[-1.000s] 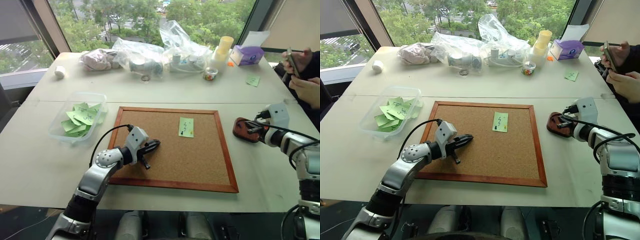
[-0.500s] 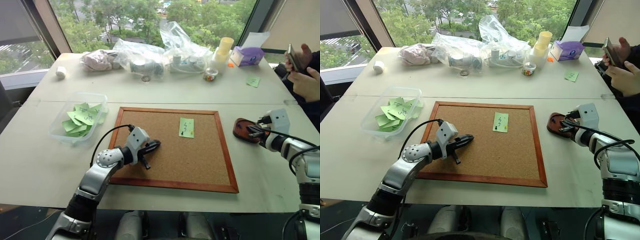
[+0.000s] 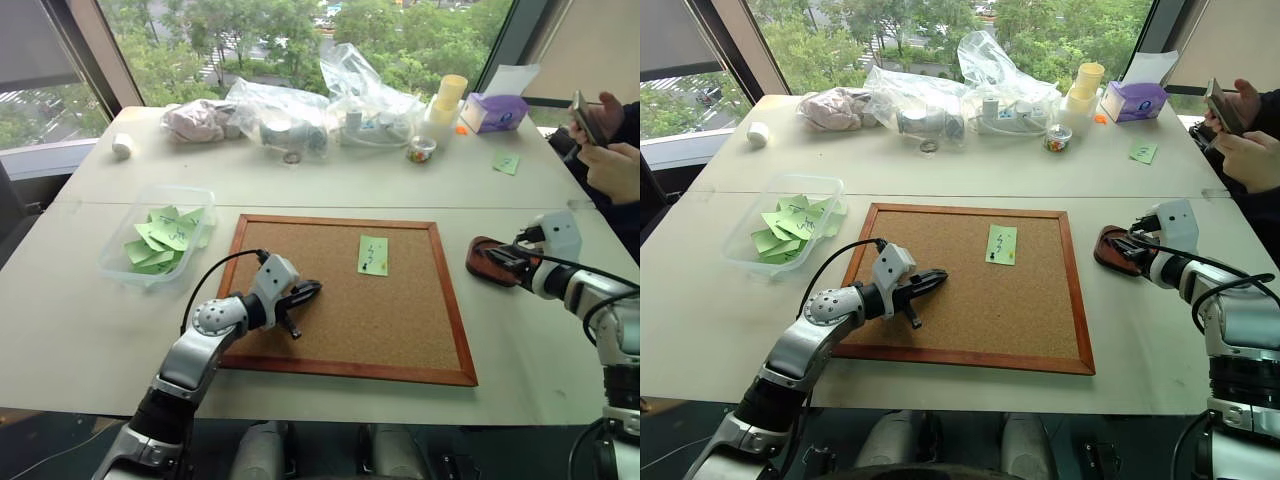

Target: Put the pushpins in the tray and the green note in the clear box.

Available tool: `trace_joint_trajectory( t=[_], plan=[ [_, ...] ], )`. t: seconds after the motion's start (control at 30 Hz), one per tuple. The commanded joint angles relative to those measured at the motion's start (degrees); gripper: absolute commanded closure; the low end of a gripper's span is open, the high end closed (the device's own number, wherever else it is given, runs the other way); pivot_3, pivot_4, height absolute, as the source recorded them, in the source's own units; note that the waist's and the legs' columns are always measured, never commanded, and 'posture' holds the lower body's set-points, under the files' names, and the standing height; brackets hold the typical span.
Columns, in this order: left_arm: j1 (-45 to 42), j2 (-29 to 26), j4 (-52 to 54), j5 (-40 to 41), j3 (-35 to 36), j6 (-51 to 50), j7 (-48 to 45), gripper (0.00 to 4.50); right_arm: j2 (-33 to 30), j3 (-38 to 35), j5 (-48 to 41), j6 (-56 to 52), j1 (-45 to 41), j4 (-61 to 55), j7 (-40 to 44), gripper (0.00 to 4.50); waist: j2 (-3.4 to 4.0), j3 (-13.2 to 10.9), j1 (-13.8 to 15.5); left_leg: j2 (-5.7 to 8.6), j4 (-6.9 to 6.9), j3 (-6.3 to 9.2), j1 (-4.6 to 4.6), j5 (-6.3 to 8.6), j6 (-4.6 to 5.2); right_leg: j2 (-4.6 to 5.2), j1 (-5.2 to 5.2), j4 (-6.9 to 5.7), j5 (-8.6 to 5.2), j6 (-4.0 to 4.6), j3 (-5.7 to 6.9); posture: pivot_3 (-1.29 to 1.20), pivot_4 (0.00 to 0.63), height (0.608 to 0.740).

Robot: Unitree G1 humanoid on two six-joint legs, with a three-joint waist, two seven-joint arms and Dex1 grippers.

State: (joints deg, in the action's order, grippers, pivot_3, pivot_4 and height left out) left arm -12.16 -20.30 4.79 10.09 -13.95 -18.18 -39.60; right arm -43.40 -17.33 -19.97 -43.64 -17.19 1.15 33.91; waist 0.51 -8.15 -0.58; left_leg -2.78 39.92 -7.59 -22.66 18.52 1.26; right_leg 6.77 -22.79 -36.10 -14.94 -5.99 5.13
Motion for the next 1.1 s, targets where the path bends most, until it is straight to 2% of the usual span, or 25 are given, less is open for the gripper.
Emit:
trace_joint_trajectory(
  t=[0.03,0.13,0.23,0.47,0.83,1.1],
  plan=[
    [2.06,-0.10,-3.47,-1.70,-2.80,-1.63,-0.75,4.50,-1.86,-1.41,-2.93,-1.66,-1.74,-6.49,1.92,3.08,0.00,0.00,0.00,0.00,0.00,0.00,0.00,0.01,0.02,0.00,-0.01,0.00,0.00,0.00,0.00,0.00,0.150,0.740],
    [1.91,-0.12,-3.73,-1.83,-2.70,-1.46,-0.82,4.50,-1.22,0.72,-6.50,-4.37,-2.73,-12.52,4.14,3.08,0.01,0.00,0.01,-0.01,0.00,0.01,0.02,0.03,0.05,0.01,0.01,0.01,-0.01,0.01,0.00,0.00,0.150,0.740],
    [1.81,-0.05,-3.77,-1.81,-2.54,-1.51,-0.74,4.50,2.12,5.92,-9.02,-6.33,-3.84,-18.22,4.84,3.08,0.02,0.01,-0.04,-0.02,-0.01,0.01,0.02,0.05,0.07,0.02,0.01,0.01,-0.01,0.01,0.00,0.00,0.150,0.740],
    [2.03,-0.02,-3.01,-1.83,-2.05,-1.90,-0.20,4.50,8.09,16.22,-5.81,-5.06,-3.28,-17.82,2.65,3.08,0.01,0.01,0.10,0.05,0.00,0.01,-0.02,0.11,0.16,0.12,0.00,0.04,-0.02,0.05,0.00,0.00,0.150,0.740],
    [3.11,-0.26,-2.09,-1.70,-1.77,-2.12,0.28,4.50,10.66,20.69,-1.97,-0.68,-4.44,-12.25,2.72,3.08,0.01,0.01,-0.14,0.04,-0.01,-0.02,-0.01,0.11,0.16,0.10,-0.03,0.05,-0.02,0.04,0.01,0.00,0.150,0.740],
    [3.12,-0.16,-1.43,-1.58,-1.70,-2.57,0.67,4.50,11.39,21.05,-0.12,2.30,-5.39,-7.59,3.63,3.08,0.01,0.00,-0.14,0.04,-0.03,-0.04,-0.02,0.11,0.16,0.10,-0.05,0.06,-0.02,0.03,0.01,0.00,0.150,0.740]
  ],
)
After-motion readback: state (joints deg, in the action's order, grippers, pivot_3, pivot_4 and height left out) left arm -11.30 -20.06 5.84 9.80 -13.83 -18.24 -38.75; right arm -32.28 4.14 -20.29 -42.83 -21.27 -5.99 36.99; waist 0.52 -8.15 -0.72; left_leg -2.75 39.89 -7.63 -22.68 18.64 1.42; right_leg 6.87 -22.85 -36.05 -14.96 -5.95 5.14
